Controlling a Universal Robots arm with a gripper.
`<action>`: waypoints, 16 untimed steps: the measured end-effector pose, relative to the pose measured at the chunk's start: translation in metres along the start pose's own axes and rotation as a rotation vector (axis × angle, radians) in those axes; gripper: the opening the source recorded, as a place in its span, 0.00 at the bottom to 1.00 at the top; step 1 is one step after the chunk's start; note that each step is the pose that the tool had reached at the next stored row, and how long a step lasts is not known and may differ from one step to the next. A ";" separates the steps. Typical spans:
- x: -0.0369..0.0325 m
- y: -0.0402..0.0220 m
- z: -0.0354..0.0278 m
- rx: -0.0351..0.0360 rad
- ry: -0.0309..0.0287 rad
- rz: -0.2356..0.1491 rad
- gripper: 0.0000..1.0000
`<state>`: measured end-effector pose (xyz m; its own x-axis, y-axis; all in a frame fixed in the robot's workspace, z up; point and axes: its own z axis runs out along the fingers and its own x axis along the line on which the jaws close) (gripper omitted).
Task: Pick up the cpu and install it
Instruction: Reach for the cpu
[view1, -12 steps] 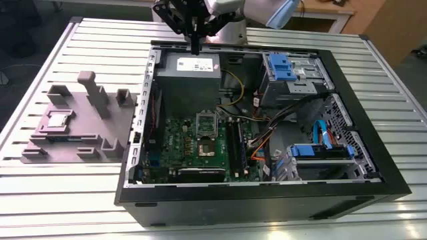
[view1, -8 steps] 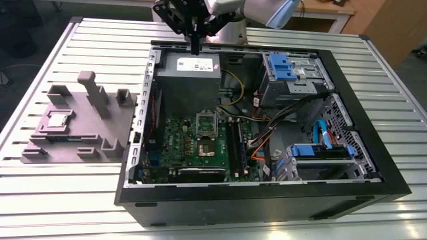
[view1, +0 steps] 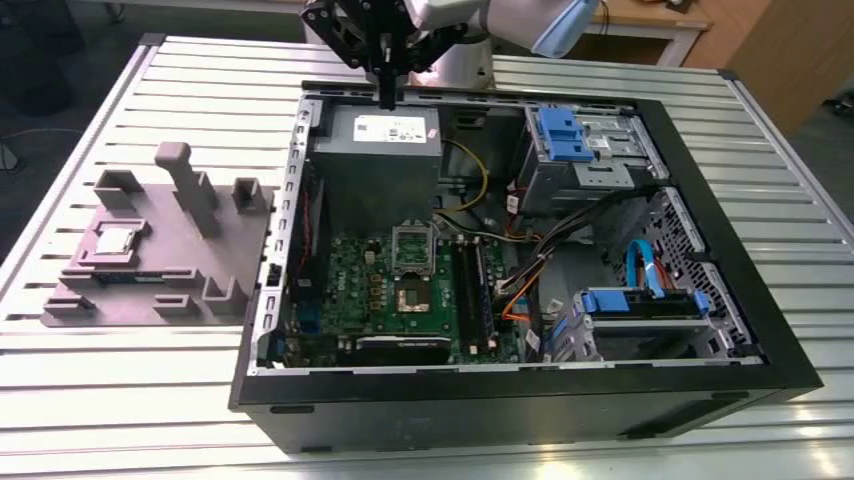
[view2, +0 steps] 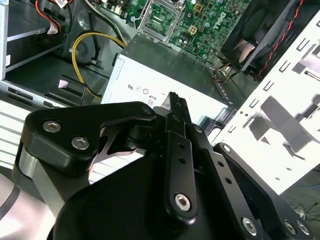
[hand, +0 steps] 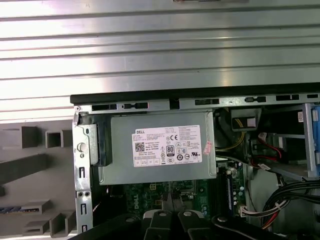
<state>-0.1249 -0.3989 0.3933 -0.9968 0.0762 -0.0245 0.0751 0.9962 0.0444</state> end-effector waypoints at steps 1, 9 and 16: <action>0.0007 -0.0001 0.0000 0.0001 0.0001 0.000 0.10; 0.0072 -0.0005 -0.0001 -0.0001 -0.0001 0.000 0.10; 0.0098 -0.0007 -0.0003 0.0000 0.0000 0.000 0.10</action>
<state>-0.1347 -0.3989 0.3933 -0.9968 0.0762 -0.0244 0.0751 0.9962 0.0443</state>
